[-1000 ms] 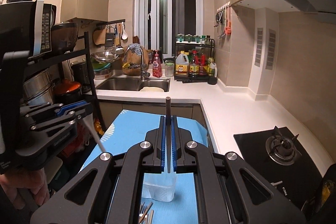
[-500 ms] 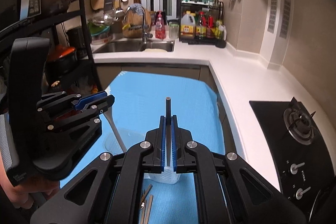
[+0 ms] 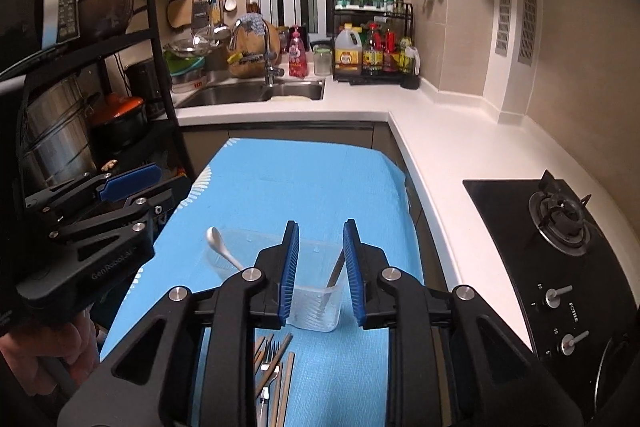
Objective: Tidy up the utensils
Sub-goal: 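Lower the spoon into the clear container and open the left gripper while the right releases the chopstick there, then grasp a wooden chopstick with the left gripper while the right gripper grasps another chopstick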
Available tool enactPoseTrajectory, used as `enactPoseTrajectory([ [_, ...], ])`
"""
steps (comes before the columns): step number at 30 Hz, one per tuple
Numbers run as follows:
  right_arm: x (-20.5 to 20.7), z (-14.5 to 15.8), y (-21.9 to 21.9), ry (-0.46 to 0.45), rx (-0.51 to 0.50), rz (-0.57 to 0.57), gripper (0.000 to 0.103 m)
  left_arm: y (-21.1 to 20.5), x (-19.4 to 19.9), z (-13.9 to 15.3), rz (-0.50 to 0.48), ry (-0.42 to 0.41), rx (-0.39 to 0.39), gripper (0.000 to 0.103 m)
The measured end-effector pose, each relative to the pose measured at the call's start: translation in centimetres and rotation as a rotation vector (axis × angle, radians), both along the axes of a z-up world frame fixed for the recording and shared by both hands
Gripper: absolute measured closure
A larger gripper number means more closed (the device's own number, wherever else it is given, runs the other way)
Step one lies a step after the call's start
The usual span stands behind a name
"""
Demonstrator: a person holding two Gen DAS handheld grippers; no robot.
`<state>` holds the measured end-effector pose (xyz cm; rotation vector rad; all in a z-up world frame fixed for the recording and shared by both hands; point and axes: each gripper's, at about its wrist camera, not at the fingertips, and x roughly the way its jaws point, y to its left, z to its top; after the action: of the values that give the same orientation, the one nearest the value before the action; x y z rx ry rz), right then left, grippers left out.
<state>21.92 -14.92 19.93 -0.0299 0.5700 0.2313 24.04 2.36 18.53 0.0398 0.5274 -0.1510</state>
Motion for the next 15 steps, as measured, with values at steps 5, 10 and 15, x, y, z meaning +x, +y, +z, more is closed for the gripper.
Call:
enactPoseTrajectory([
  [5, -5.0, 0.0, -1.1, -0.044, 0.042, -0.012, 0.078, 1.0, -4.9, -0.7, -0.003, -0.025, -0.023, 0.079],
  [10, -10.6, -3.0, -1.2, -0.068, 0.051, -0.03, 0.078, 1.3, -10.1, -3.9, -0.016, -0.014, -0.031, 0.088],
  [15, -15.3, -8.2, -1.4, -0.05, 0.064, -0.033, 0.09, 1.4, -15.0, -8.6, -0.034, 0.011, -0.035, 0.092],
])
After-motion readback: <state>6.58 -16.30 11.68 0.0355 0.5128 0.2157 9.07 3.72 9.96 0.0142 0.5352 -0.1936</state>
